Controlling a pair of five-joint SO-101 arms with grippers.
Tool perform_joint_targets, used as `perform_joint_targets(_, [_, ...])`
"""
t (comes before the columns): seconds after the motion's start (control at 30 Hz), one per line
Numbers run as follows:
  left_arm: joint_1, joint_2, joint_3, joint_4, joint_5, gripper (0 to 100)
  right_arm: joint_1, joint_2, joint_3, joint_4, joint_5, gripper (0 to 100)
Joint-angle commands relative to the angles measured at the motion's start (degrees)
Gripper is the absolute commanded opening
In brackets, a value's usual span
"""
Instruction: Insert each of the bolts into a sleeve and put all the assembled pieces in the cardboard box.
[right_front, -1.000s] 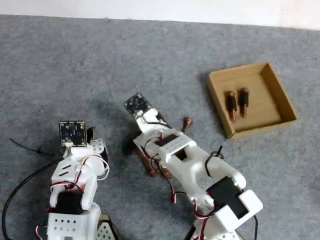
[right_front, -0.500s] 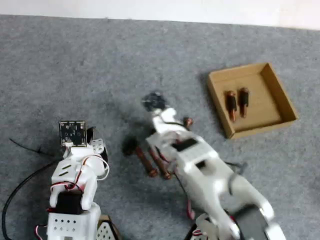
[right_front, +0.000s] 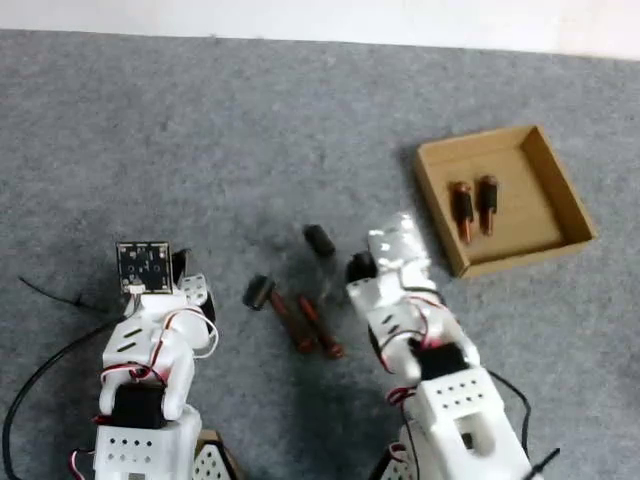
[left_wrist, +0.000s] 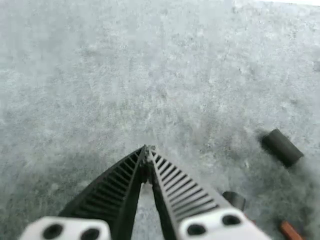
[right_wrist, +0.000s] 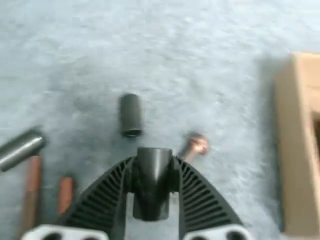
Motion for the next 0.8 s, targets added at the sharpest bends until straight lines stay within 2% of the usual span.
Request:
perform_joint_targets(0.0, [-0.75, -0.92, 1.27, -1.85, 0.0, 1, 5.41, -5.58, 1.71, 0.22, 0.62, 0.3])
perform_joint_targets(0.13, [-0.75, -0.92, 1.27, -1.85, 0.0, 1, 7.87, -9.63, 5.93, 0.22, 0.62, 0.3])
perform_joint_targets(0.4, [-0.75, -0.92, 1.27, -1.85, 0.0, 1, 8.04, -20.0, 13.58, 0.48, 0.62, 0.3])
perform_joint_targets(0.63, [-0.66, -0.92, 1.27, -1.85, 0.0, 1, 13.76, -31.43, 19.65, 0.75, 0.62, 0.3])
perform_joint_targets(0.77, [-0.57, -0.92, 1.27, -1.85, 0.0, 1, 15.78, -36.7, 20.53, 7.52, 0.62, 0.3])
